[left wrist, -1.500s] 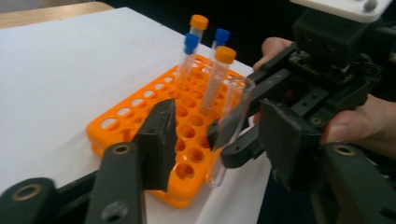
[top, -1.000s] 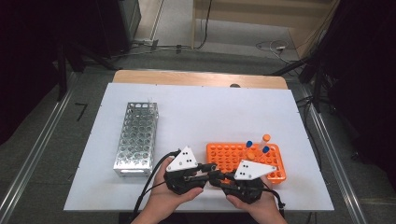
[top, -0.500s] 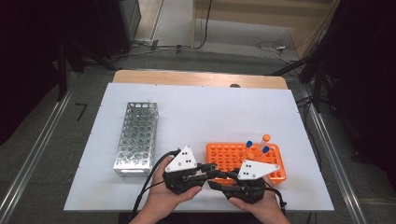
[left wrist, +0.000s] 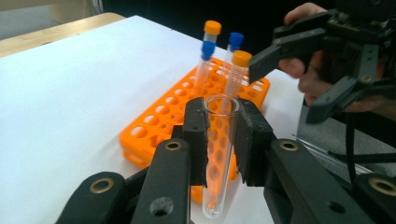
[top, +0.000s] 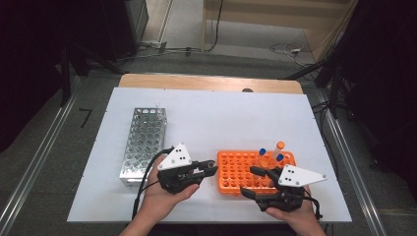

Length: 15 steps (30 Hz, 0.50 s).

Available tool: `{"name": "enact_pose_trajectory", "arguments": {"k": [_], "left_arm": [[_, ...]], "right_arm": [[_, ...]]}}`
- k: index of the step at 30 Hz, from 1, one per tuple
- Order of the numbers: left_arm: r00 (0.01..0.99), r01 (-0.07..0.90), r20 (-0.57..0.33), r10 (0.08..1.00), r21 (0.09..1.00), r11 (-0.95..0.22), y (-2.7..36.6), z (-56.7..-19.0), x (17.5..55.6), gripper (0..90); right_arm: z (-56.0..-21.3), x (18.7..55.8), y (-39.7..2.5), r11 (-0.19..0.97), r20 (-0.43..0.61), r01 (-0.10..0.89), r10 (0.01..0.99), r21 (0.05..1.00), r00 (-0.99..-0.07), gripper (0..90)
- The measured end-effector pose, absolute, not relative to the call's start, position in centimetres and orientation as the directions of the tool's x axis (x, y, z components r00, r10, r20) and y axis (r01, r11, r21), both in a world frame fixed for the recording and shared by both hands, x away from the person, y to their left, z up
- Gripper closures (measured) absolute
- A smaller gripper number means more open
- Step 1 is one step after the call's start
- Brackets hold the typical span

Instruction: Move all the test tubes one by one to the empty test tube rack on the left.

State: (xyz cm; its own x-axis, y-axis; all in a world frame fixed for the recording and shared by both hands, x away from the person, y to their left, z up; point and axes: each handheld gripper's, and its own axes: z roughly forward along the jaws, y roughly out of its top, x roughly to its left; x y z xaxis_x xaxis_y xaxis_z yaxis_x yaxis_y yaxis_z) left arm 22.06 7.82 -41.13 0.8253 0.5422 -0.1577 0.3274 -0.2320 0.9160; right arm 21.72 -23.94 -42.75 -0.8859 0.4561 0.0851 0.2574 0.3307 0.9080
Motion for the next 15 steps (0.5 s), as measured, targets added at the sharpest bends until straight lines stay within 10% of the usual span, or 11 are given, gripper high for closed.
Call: {"name": "enact_pose_trajectory", "arguments": {"k": [15], "left_arm": [[0.768, 0.341, -0.152, 0.623, 0.919, -0.197, 11.6, -40.0, 23.9, 76.2]], "right_arm": [[-42.2, 22.9, -29.2, 0.249, 0.099, 0.294, 0.584, 0.923, -0.806, 10.1]]}}
